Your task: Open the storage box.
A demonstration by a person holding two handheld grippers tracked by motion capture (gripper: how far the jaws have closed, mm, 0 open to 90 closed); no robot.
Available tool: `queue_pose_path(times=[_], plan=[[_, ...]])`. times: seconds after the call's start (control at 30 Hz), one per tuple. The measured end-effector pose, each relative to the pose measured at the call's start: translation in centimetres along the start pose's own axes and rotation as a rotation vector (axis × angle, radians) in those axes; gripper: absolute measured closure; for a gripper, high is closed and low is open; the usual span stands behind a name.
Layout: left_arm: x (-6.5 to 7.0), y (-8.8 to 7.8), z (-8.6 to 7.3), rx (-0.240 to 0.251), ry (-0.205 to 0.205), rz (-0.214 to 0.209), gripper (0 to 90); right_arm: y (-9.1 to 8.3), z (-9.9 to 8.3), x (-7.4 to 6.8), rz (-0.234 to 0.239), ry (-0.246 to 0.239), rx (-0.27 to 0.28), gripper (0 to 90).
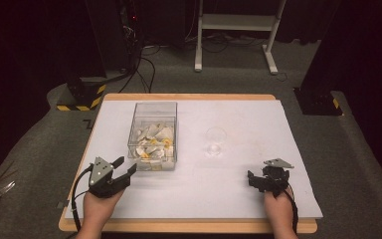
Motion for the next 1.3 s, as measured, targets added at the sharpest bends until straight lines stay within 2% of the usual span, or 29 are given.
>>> queue_pose_path(times=[0.1,0.17,0.27,0.4,0.53,0.7,1.0,1.3], plan=[[-0.8,0.2,0.5,0.009,-0.033,0.003,53.5,0.0,0.0,0.0,0.000,0.000,0.000,10.5],[-1.0,0.4,0.6,0.008,-0.038,0.006,54.4,0.0,0.0,0.0,0.000,0.000,0.000,10.5],[-1.9,1.2,1.0,-0.005,-0.050,0.018,49.8,0.0,0.0,0.0,0.001,-0.001,0.000,10.5],[-2.7,2.1,1.5,0.002,-0.076,0.031,43.3,0.0,0.0,0.0,0.001,-0.001,0.000,10.5],[-3.1,3.3,1.3,-0.027,-0.064,0.043,42.4,0.0,0.0,0.0,0.001,0.000,0.000,10.5],[-3.0,4.3,1.0,-0.051,-0.060,0.048,42.0,0.0,0.0,0.0,0.001,-0.001,0.000,10.5],[-3.1,5.3,0.9,-0.062,-0.068,0.065,42.0,0.0,0.0,0.0,0.000,0.000,0.000,10.6],[-3.2,5.5,0.8,-0.060,-0.062,0.060,41.3,0.0,0.0,0.0,0.000,0.000,0.000,10.5]])
Point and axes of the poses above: each handheld gripper's, and its own axes: y roughly forward along the jaws, z roughly out of its top, x roughly to its right, the point moved 7 cm from there along y, roughly forward along the jaws, and after that the axes turned 4 degrees about z, right-handed, at the moved point
